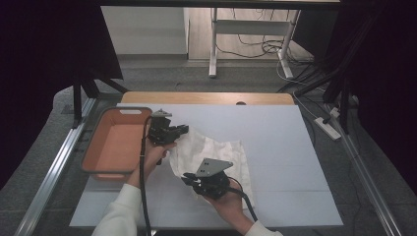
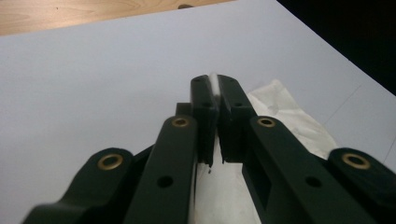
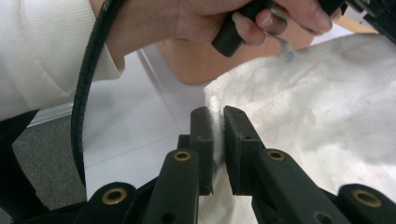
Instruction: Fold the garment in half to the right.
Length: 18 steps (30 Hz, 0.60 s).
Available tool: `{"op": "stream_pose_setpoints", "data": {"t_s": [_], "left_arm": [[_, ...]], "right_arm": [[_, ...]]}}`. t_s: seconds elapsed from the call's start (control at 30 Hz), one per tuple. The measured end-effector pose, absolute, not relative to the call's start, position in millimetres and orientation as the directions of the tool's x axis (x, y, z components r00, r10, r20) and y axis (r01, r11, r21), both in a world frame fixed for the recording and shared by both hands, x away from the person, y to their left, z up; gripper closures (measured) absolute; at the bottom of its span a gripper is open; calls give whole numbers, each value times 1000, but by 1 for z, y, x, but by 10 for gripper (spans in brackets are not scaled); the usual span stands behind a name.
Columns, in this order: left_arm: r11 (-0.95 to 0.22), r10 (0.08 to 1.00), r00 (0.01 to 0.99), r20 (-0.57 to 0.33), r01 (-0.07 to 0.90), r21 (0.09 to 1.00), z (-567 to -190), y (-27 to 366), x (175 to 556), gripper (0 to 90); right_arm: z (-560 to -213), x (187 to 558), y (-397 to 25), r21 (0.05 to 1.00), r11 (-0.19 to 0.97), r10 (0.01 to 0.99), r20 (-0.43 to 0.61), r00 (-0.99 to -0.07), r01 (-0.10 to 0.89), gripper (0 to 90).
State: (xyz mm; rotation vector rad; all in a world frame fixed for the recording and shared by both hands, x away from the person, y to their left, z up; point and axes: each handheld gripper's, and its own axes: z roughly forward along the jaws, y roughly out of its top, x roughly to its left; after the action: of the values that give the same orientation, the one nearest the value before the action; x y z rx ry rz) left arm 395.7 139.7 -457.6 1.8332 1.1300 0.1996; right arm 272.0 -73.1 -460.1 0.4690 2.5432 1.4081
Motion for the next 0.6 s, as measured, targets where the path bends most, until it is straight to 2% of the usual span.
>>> {"op": "stream_pose_setpoints", "data": {"t_s": [0.6], "left_arm": [[-117, 770, 551, -321, 617, 778, -459, 136, 397, 850]], "right_arm": [[-466, 263, -110, 828, 514, 432, -24, -902, 224, 822]]}}
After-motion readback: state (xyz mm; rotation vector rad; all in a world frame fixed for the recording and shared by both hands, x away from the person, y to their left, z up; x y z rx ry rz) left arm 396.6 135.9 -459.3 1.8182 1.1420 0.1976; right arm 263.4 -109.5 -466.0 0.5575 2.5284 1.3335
